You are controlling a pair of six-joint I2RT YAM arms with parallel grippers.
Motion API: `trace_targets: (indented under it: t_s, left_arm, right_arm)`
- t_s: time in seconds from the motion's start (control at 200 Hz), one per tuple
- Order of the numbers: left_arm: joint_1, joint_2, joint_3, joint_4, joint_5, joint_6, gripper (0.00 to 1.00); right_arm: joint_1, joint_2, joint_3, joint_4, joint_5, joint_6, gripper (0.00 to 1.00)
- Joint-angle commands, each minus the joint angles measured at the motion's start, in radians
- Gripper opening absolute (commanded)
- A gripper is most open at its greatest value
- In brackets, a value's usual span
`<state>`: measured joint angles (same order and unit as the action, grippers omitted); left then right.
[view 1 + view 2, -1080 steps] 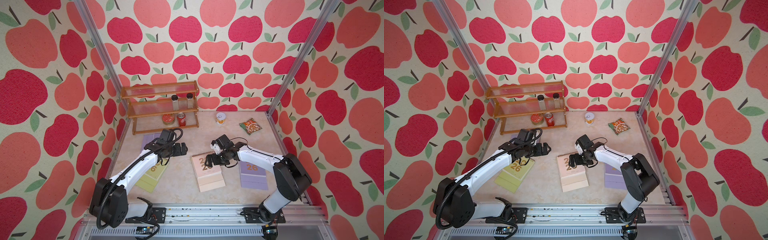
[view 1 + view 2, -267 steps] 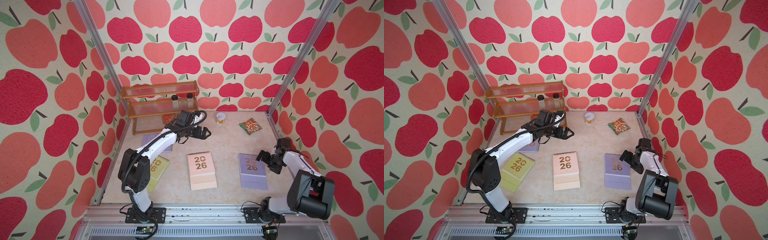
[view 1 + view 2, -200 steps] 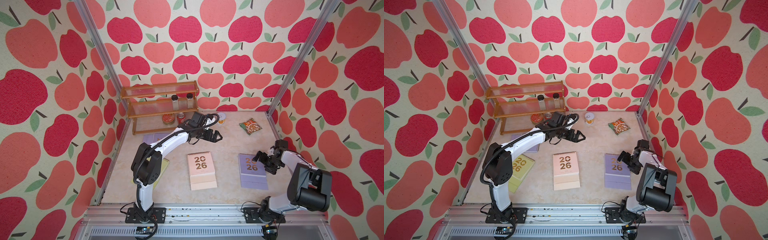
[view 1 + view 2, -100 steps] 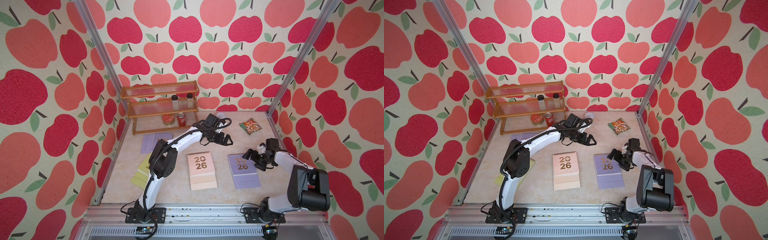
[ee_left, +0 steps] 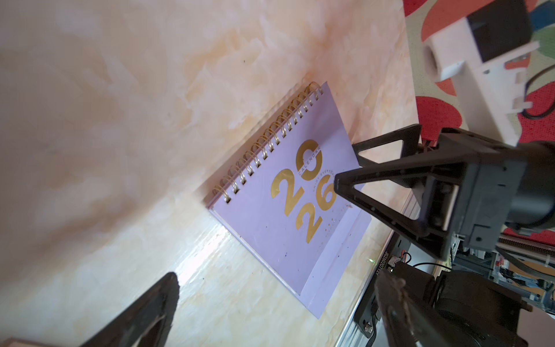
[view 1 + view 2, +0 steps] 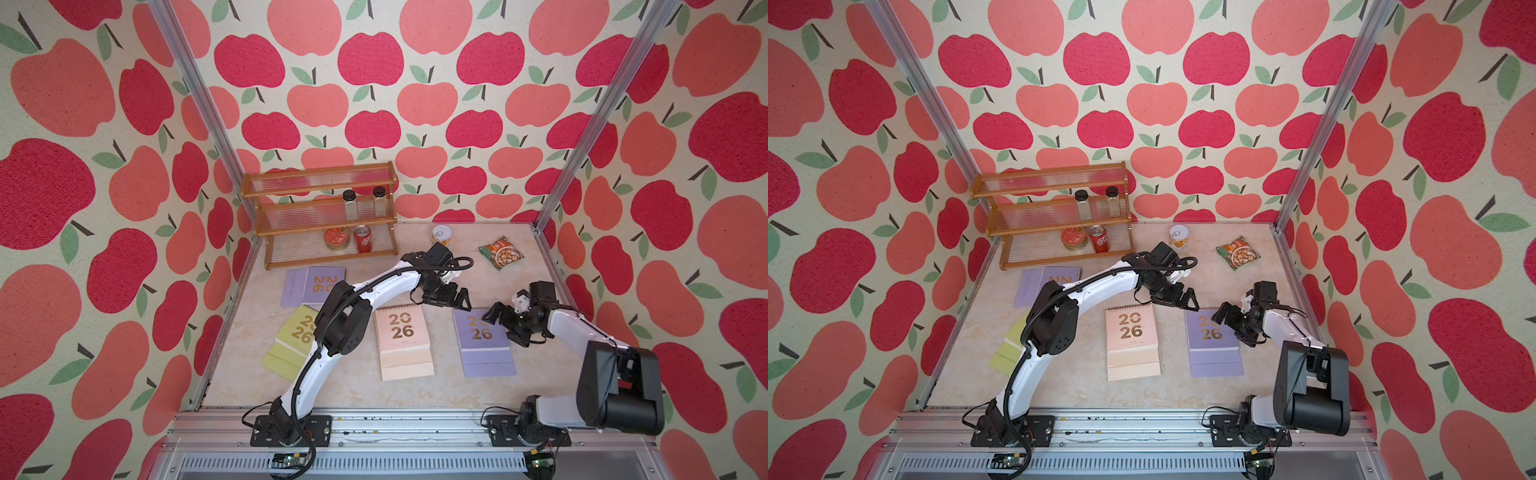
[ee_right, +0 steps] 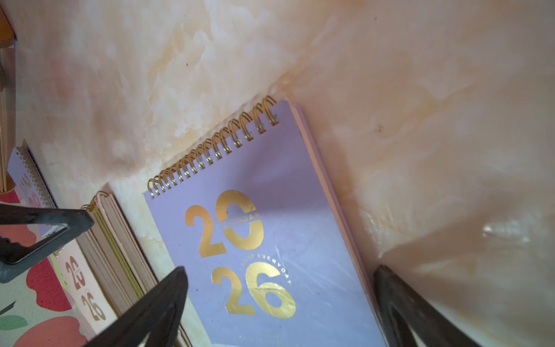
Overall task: Stack the calendars
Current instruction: Pick up the calendar at the center of the board.
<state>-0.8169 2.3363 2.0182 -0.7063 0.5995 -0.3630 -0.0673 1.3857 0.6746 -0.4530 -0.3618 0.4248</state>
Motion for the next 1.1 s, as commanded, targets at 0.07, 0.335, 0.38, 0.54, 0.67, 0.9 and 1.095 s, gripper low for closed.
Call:
trace_targets:
  t_s: [0.07,0.335,0.38,0.54,0.67,0.9,1.095]
  left_arm:
    - [-0.021,0.064,0.089,-0.108,-0.012,-0.025,0.99]
    - [-0.044,0.087,0.101,-0.132,0.024,-0.022,0.99]
    - [-0.047,0.09,0.103,-0.141,0.025,-0.019,1.0]
    - [-0.051,0.1,0.102,-0.15,0.039,-0.014,0.99]
    - [-0.054,0.128,0.137,-0.167,0.064,-0.009,0.99]
    - [-0.057,0.192,0.232,-0.235,0.082,0.005,0.99]
    - [-0.059,0.218,0.272,-0.254,0.092,0.007,0.99]
  right_arm:
    - [0.007,-0.04,-0.023,-0.042,-0.022,0.002,0.99]
    - [0.008,-0.07,-0.042,-0.043,-0.033,0.006,0.99]
    - [0.009,-0.071,-0.047,-0.041,-0.036,0.006,0.99]
    - [0.014,-0.073,-0.062,-0.027,-0.043,0.014,0.98]
    - [0.018,-0.073,-0.073,-0.015,-0.053,0.02,0.98]
    - [0.02,-0.065,-0.073,-0.003,-0.056,0.023,0.98]
    - [0.02,-0.028,-0.078,0.021,-0.067,0.022,0.98]
